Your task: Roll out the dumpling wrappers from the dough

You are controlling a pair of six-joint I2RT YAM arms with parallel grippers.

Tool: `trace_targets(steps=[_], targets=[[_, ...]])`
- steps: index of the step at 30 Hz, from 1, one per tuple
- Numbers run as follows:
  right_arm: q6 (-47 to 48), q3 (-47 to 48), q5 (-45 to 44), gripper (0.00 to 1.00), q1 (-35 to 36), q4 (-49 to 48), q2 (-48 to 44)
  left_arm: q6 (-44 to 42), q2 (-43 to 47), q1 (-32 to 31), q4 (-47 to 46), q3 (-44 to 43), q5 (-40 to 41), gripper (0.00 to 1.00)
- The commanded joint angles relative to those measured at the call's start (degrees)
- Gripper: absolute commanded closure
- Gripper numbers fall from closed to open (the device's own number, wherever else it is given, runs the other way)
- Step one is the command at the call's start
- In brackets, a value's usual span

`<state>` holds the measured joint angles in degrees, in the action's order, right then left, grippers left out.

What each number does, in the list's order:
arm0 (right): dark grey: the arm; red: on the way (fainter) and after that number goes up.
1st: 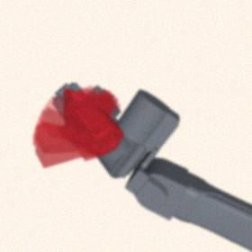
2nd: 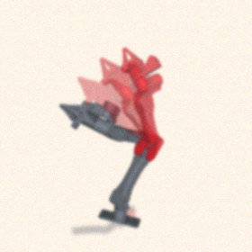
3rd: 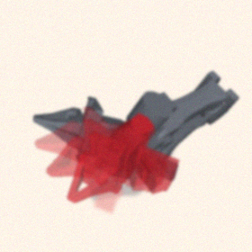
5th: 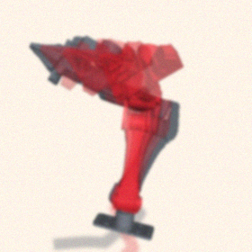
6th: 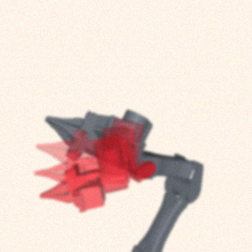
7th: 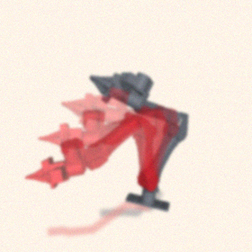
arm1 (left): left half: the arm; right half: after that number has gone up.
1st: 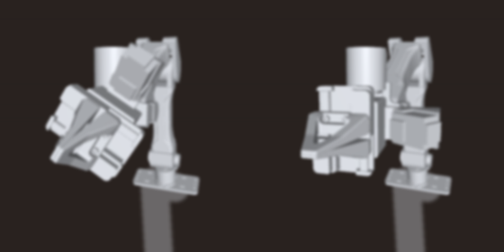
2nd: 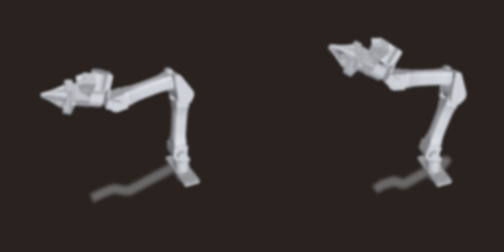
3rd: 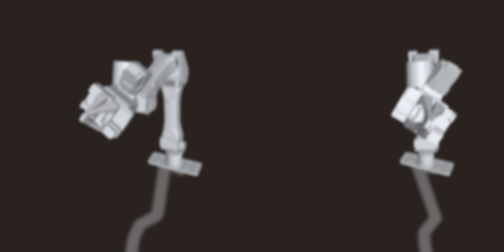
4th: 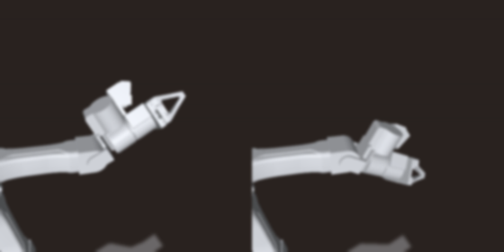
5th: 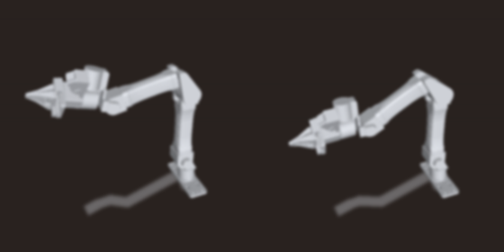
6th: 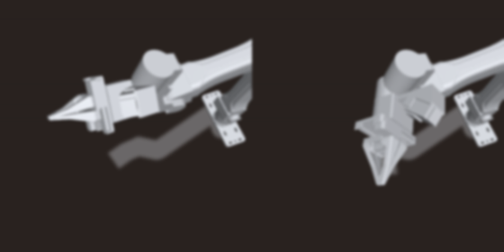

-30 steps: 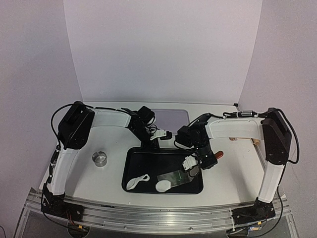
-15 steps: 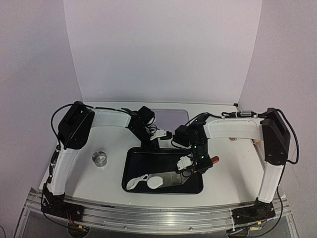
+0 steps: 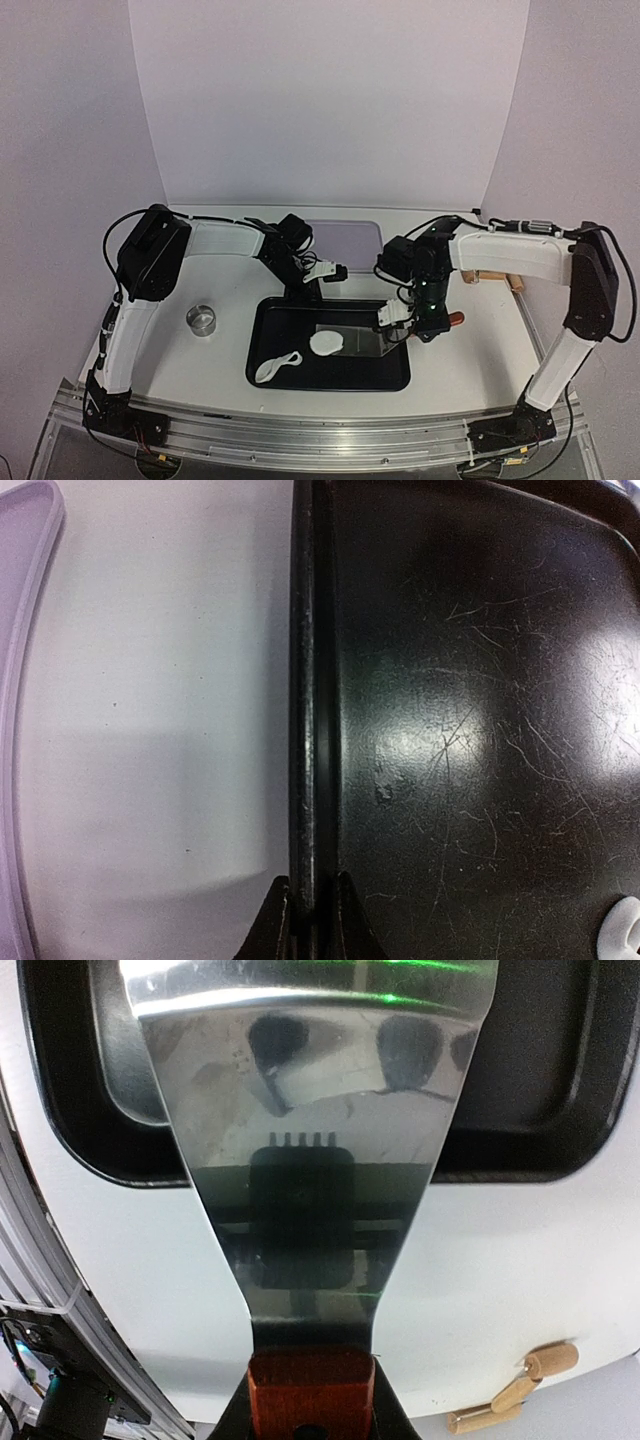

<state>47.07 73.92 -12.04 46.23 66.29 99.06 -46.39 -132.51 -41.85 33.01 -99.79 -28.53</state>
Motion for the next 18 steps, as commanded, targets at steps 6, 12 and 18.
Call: trace_targets(steps=[6, 12, 18], targets=[[-2.54, -2.12, -2.97, 1.0, -8.78, 1.32, -8.39, -1.21, 0.7, 0.23, -1.64, -1.25, 4.25, 1.0], [-2.36, -0.66, -2.85, 1.0, -16.04, 0.84, -9.36, -0.46, 0.52, 0.21, -1.52, -1.93, 3.31, 1.0], [-1.35, 3.43, -4.11, 1.0, -20.02, -0.42, -6.12, 2.4, 0.07, 0.18, -1.9, -2.45, 1.74, 1.0]])
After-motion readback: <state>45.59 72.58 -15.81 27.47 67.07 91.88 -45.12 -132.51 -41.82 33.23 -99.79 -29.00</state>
